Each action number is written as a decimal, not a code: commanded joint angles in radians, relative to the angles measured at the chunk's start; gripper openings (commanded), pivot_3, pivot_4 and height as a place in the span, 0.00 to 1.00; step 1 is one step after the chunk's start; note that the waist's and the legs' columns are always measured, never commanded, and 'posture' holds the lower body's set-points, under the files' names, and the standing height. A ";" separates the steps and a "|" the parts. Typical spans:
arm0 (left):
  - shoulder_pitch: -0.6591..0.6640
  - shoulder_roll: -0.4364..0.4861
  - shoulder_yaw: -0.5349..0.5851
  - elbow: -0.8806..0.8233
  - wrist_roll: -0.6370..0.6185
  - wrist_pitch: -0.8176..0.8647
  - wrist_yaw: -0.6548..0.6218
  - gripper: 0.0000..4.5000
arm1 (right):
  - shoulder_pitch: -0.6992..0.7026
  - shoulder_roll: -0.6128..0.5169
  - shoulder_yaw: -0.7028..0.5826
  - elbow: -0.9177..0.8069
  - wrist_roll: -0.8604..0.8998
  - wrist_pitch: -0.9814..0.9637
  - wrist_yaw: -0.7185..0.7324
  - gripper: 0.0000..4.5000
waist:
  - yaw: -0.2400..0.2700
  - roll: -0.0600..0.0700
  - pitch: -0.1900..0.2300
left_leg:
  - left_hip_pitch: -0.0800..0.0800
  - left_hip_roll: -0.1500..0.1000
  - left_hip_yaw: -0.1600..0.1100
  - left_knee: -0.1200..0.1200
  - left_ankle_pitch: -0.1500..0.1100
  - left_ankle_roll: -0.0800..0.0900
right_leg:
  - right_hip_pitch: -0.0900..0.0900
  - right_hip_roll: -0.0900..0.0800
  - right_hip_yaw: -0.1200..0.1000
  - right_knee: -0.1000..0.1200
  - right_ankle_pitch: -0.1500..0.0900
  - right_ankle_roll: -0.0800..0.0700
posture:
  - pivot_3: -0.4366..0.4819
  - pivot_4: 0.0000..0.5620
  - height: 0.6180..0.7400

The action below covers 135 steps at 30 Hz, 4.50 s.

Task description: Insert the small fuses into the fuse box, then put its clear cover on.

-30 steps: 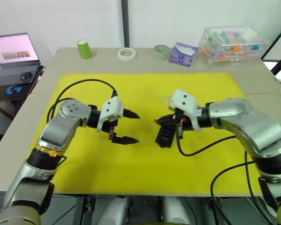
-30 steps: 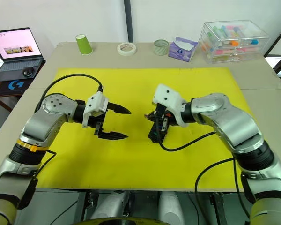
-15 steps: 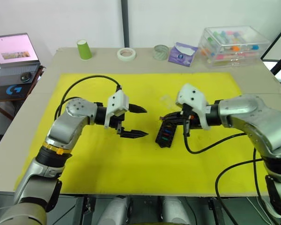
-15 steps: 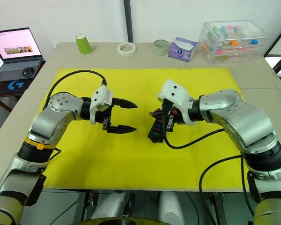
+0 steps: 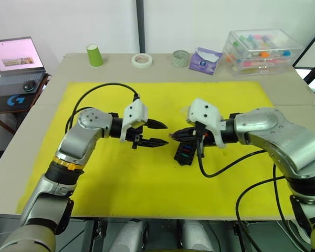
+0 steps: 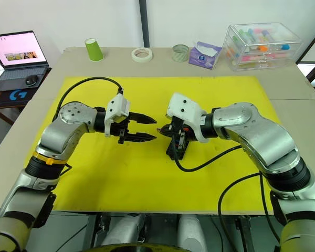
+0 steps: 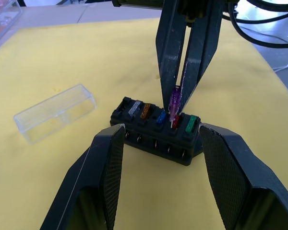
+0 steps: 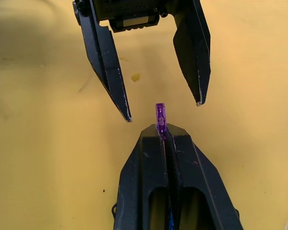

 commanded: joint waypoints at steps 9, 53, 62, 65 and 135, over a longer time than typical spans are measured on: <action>0.011 0.000 0.080 -0.038 -0.143 0.079 -0.036 0.58 | 0.000 0.017 -0.112 -0.048 0.105 0.010 0.007 0.00 | 0.000 0.000 0.000 | 0.000 0.000 0.000 0.000 0.000 0.000 | 0.000 0.000 0.000 0.000 0.000 0.000 | 0.48 0.27 1.00; -0.055 -0.040 0.296 -0.117 -0.699 0.737 0.276 0.24 | -0.075 0.120 -0.429 0.078 0.739 0.311 -0.352 0.00 | -0.001 0.000 0.000 | 0.000 0.000 0.000 0.000 0.000 0.000 | 0.000 0.000 0.000 0.000 0.000 0.000 | 0.48 0.27 1.00; -0.056 -0.043 0.298 -0.115 -0.714 0.739 0.281 0.01 | -0.067 0.101 -0.413 0.078 0.764 0.297 -0.368 0.00 | -0.001 0.000 0.000 | 0.000 0.000 0.000 0.000 0.000 0.000 | 0.000 0.000 0.000 0.000 0.000 0.000 | 0.48 0.27 1.00; -0.059 -0.038 0.299 -0.110 -0.714 0.741 0.277 0.01 | -0.061 0.096 -0.413 0.079 0.770 0.293 -0.374 0.00 | -0.001 0.000 0.000 | 0.000 0.000 0.000 0.000 0.000 0.000 | 0.000 0.000 0.000 0.000 0.000 0.000 | 0.48 0.27 1.00; -0.065 -0.004 0.286 -0.107 -0.716 0.738 0.221 0.00 | -0.029 -0.005 -0.394 0.150 1.033 0.193 -0.545 0.45 | -0.001 0.000 0.000 | 0.000 0.000 0.000 0.000 0.000 0.000 | 0.000 0.000 0.000 0.000 0.000 0.000 | 0.48 0.27 1.00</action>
